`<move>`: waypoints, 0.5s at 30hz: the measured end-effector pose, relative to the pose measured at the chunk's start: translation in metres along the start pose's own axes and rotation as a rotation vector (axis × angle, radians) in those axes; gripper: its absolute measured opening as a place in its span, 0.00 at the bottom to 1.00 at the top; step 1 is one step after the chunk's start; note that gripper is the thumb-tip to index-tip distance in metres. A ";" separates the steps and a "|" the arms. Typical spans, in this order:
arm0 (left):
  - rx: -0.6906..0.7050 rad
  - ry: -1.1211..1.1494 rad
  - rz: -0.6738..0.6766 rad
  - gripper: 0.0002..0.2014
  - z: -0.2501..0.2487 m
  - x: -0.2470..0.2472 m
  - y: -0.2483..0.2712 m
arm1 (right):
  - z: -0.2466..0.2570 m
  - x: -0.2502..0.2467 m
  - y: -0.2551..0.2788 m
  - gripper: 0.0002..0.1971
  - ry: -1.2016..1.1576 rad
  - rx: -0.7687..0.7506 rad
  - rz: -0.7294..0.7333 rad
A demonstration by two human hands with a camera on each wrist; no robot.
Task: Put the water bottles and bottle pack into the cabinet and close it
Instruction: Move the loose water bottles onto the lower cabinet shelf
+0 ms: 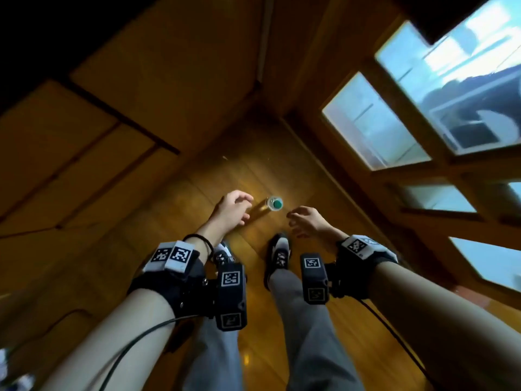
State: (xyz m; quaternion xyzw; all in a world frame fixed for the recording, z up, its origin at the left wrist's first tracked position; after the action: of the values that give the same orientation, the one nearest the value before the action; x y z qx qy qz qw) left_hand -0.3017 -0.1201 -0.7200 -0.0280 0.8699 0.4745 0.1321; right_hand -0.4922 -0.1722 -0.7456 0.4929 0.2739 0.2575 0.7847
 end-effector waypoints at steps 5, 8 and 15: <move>-0.105 0.055 -0.033 0.09 0.073 0.038 -0.075 | -0.072 0.013 -0.094 0.13 0.029 0.046 -0.039; -0.144 0.056 -0.041 0.10 0.110 0.049 -0.119 | -0.092 0.020 -0.147 0.19 0.078 0.017 -0.088; -0.185 0.080 -0.073 0.10 0.177 0.035 -0.179 | -0.108 0.052 -0.251 0.25 0.225 -0.058 -0.208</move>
State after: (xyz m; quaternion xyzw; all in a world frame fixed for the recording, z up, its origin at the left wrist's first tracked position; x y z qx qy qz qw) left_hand -0.2684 -0.0684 -0.9664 -0.0906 0.8252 0.5463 0.1111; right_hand -0.4947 -0.1648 -1.0237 0.4072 0.4022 0.2363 0.7852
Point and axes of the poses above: each hand's wrist, its own y-axis away from the middle knuckle, its own x-axis out of the palm, z = x × y, the point moved 6 cm from there along -y, towards the middle knuckle, and after that the axes turned 7 degrees about -y, right-handed, at the moved point
